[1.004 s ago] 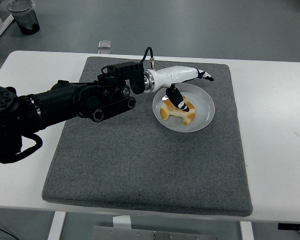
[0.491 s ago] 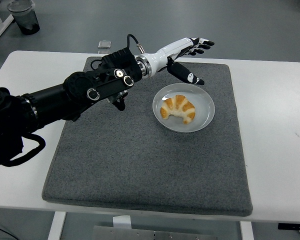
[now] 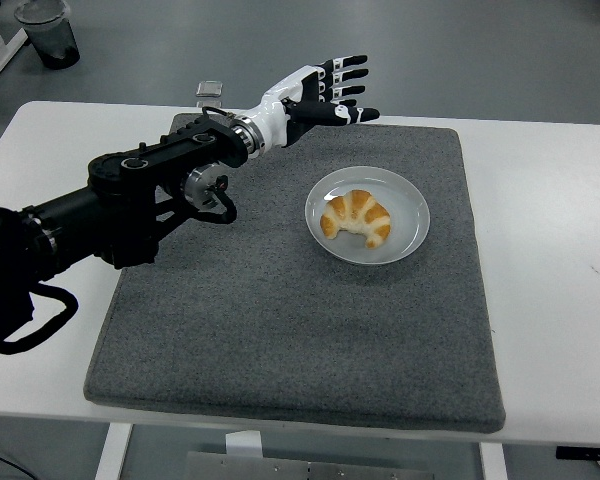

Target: Place the bread on the plate

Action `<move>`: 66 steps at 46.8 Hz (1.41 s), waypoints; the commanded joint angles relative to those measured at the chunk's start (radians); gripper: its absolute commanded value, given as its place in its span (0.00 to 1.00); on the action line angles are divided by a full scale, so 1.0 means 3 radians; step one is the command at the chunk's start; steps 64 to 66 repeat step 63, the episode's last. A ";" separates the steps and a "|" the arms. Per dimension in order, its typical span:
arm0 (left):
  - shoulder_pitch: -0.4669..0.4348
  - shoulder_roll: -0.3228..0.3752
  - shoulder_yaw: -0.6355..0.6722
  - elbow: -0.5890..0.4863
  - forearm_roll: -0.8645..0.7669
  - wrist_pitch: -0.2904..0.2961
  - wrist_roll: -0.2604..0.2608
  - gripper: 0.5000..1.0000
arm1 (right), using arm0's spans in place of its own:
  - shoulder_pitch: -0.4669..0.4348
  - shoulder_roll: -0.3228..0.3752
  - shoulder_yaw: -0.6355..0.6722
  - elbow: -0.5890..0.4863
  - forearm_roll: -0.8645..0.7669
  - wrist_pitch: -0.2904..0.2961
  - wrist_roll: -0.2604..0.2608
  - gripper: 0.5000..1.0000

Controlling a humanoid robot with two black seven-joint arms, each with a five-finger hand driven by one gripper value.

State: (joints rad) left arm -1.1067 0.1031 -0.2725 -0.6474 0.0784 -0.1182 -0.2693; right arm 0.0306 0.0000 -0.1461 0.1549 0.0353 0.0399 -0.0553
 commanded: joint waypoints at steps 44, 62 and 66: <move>0.0749 0.0172 -0.1694 0.0133 -0.0793 0.0021 0.0054 0.98 | 0.0000 0.0000 0.0001 0.0000 0.0000 0.0000 0.0000 0.86; 0.0754 0.0439 -0.1689 0.0087 -0.0793 0.0000 0.0233 0.98 | 0.0000 0.0000 0.0001 0.0000 0.0000 0.0000 0.0000 0.86; 0.0759 0.0439 -0.1689 0.0087 -0.0793 0.0000 0.0233 0.98 | 0.0000 0.0000 0.0001 0.0000 0.0000 0.0000 0.0000 0.86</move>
